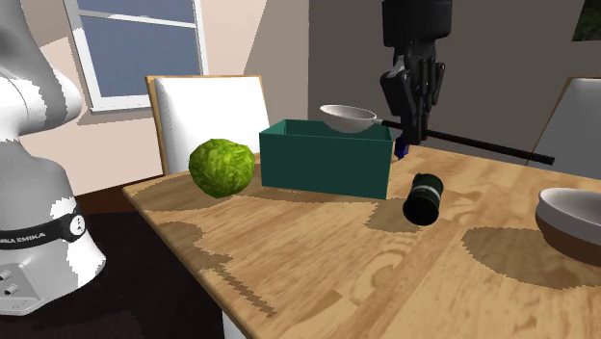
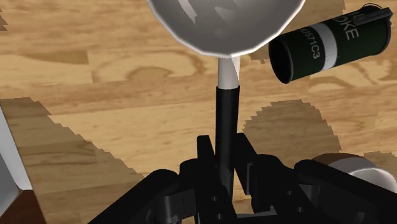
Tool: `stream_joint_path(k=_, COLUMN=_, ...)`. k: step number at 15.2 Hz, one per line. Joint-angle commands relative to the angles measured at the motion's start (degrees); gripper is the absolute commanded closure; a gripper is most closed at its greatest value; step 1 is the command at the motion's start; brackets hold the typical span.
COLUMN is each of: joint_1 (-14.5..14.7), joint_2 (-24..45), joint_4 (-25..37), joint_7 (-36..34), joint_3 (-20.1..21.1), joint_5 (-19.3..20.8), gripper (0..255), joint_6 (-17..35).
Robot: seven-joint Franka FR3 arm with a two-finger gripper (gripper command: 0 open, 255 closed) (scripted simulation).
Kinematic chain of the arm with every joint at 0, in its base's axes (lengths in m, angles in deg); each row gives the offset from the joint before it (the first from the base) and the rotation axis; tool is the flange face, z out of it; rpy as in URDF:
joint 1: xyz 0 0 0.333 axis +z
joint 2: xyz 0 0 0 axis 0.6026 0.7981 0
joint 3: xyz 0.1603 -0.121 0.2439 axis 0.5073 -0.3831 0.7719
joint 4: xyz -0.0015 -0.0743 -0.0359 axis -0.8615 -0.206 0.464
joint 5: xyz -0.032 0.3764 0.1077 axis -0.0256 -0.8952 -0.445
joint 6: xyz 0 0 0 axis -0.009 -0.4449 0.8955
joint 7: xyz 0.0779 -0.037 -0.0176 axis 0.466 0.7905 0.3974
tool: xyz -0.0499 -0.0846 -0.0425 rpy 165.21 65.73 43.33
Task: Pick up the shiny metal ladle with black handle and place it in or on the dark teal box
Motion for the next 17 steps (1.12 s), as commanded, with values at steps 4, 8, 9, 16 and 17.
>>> stream_joint_path(k=4, joint_1=0.01, joint_2=-0.47, joint_4=2.47, joint_7=-0.05, joint_3=0.0, joint_5=0.02, gripper=255, joint_6=-2.97)
stream_joint_path(k=8, joint_1=2.88, joint_2=-3.04, joint_4=-0.65, joint_7=-5.44, joint_3=2.09, joint_5=1.11, gripper=255, joint_6=-2.43)
stream_joint_path(k=9, joint_1=3.59, joint_2=-3.56, joint_4=-1.25, joint_7=-6.81, joint_3=2.64, joint_5=1.36, gripper=255, joint_6=-2.36)
stream_joint_path(k=16, joint_1=8.49, joint_2=-5.73, joint_4=-3.57, joint_7=-16.56, joint_3=6.79, joint_5=2.99, gripper=255, joint_6=-2.46)
stream_joint_path(k=17, joint_1=9.17, joint_2=-5.83, joint_4=-3.63, joint_7=-17.97, joint_3=7.42, joint_5=3.22, gripper=255, joint_6=-2.56)
